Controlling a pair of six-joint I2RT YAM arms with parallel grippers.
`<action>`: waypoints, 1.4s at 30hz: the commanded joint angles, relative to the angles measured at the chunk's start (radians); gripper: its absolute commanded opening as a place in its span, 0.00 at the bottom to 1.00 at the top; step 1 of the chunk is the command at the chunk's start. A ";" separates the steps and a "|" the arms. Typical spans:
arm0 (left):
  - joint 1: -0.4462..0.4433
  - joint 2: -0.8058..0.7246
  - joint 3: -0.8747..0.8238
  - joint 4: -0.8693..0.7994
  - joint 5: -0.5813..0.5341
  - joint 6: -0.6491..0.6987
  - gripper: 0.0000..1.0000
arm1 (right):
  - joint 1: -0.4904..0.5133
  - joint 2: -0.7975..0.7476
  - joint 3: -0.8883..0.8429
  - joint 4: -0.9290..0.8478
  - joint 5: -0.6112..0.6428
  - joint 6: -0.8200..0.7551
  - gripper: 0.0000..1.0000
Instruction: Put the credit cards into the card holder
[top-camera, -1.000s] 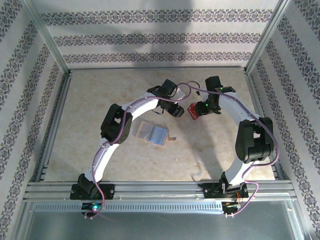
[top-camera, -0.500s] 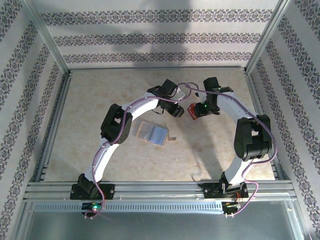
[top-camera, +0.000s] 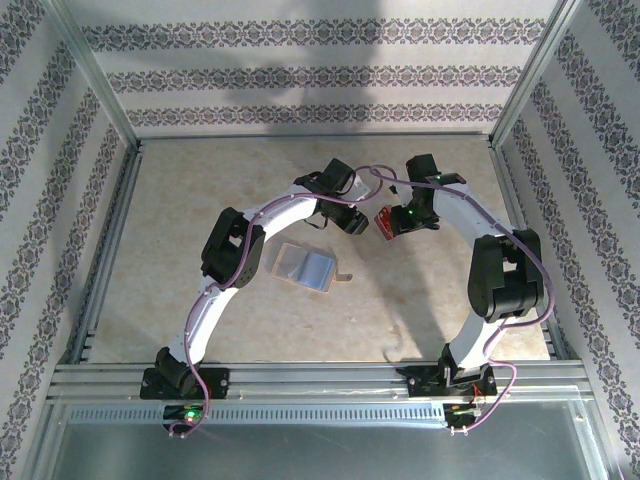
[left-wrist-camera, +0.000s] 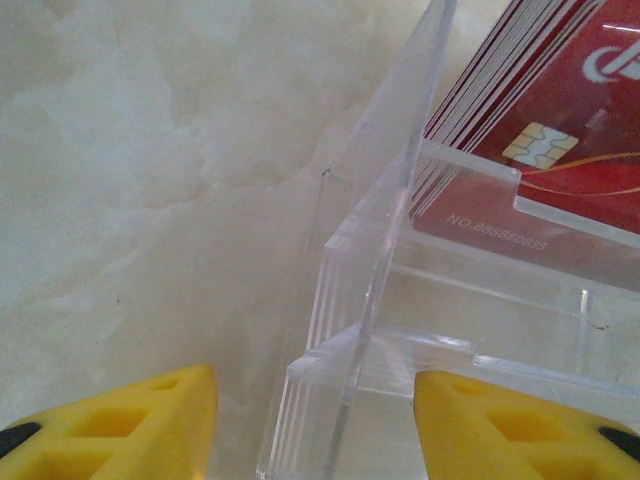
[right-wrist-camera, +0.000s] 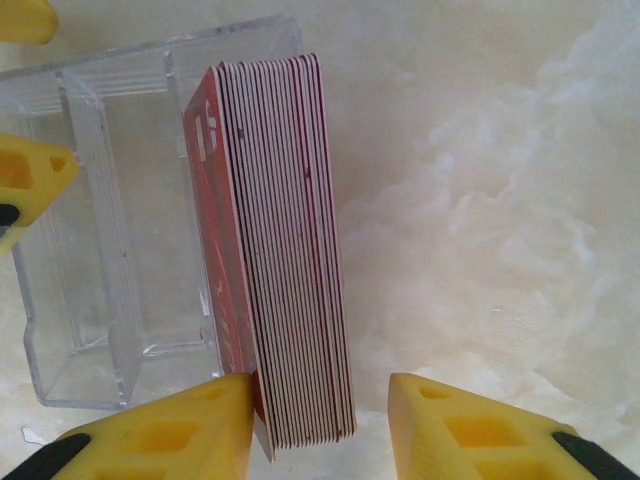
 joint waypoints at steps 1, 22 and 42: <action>-0.041 0.031 -0.042 -0.041 -0.039 0.031 0.55 | -0.006 -0.017 0.030 -0.023 0.009 -0.013 0.39; -0.041 0.037 -0.040 -0.043 -0.038 0.031 0.55 | -0.004 -0.046 0.030 -0.029 0.017 -0.016 0.36; -0.044 0.037 -0.040 -0.041 -0.040 0.032 0.55 | 0.006 -0.042 0.028 -0.033 -0.009 -0.026 0.11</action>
